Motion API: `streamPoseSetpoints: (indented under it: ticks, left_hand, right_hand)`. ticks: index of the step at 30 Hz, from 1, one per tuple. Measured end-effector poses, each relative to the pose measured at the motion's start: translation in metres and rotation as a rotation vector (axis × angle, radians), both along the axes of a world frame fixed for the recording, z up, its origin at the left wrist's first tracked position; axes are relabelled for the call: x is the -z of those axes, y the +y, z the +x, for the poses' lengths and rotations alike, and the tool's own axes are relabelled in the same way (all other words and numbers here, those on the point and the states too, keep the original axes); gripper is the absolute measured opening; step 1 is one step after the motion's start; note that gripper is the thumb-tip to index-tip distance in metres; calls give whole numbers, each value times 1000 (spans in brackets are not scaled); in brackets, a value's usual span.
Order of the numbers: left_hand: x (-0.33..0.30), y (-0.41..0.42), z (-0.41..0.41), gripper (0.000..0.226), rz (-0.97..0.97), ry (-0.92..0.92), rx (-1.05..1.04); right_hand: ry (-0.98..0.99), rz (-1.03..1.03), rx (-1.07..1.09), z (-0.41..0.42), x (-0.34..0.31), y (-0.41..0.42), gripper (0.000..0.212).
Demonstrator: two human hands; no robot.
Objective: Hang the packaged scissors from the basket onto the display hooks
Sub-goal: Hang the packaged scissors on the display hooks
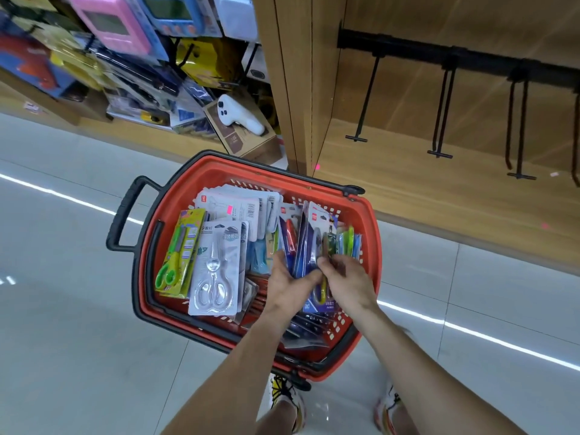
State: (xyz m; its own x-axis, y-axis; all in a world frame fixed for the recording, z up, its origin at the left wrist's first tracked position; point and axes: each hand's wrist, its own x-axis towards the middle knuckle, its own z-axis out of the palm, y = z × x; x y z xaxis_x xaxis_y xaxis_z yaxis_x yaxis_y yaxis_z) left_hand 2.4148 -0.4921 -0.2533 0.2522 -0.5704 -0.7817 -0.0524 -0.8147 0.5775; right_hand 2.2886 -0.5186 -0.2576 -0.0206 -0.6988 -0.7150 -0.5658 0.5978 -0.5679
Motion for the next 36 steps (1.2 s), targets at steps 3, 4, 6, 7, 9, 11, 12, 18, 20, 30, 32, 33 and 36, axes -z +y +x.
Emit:
streamPoseSetpoints:
  ticks: [3,4,6,7,9,11,12,18,20,30,32,33,36]
  left_hand:
    - [-12,12,11,79,-3,123,-187]
    - [-14,17,14,74,-9,163,-225]
    - [-22,27,21,79,-25,226,-302]
    - [-26,32,26,85,-47,262,-326]
    - [-38,40,32,83,-89,310,-317]
    - [-63,47,39,79,-111,323,-278]
    - [-82,49,42,78,-113,330,-247]
    - [-236,51,40,99,-213,375,-154]
    - [-298,48,32,82,-285,353,-166]
    - [-570,12,-34,13,-595,380,-115]
    - [-602,2,-40,12,-648,399,-91]
    - [-616,-2,-44,13,-661,417,-82]
    - [-645,-15,-54,43,-714,396,-10]
  right_hand:
    - [-57,-64,62,2,-5,4,62]
    - [-96,-77,110,3,-6,6,73]
    - [-241,-39,204,8,-18,5,96]
    - [-319,-2,216,11,-25,6,100]
    - [-444,56,168,15,-45,8,91]
    - [-520,63,110,16,-75,14,83]
    - [-552,63,100,15,-92,17,76]
    - [-695,37,159,10,-243,35,69]
    - [-700,-70,207,8,-301,33,66]
    - [-756,-453,410,-58,-569,1,32]
    - [-761,-500,451,-73,-600,-7,34]
    - [-773,-521,461,-80,-614,-10,34]
    - [-814,-581,459,-96,-647,-18,39]
